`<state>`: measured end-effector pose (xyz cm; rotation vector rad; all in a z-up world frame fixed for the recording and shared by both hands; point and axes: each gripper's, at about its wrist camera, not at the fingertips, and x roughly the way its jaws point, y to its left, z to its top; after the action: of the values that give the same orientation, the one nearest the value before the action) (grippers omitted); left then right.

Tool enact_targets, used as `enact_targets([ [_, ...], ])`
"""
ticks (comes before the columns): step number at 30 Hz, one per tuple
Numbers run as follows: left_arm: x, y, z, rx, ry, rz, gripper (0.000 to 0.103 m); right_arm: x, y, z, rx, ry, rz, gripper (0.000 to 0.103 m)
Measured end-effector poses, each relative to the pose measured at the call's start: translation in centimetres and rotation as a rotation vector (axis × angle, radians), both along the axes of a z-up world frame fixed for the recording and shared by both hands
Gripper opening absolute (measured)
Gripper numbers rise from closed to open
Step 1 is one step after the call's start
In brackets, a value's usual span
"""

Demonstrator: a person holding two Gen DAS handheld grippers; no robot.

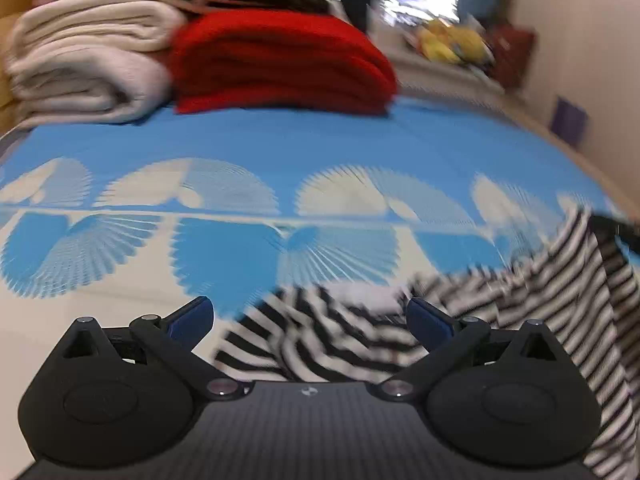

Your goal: Fold small clothes

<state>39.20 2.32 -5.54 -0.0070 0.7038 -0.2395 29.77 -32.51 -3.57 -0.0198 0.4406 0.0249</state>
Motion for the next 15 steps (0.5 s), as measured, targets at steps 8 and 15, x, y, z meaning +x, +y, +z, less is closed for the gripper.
enact_targets([
  [8,0.7,-1.4,-1.5,0.118,0.059,-0.023,0.103,4.1,0.4,-4.1,0.017,0.272,-0.071,0.048],
  [15,-2.3,-5.0,-1.4,0.160,0.021,-0.292,0.103,-1.4,-2.4,-0.1,-0.016,0.191,-0.115,0.067],
])
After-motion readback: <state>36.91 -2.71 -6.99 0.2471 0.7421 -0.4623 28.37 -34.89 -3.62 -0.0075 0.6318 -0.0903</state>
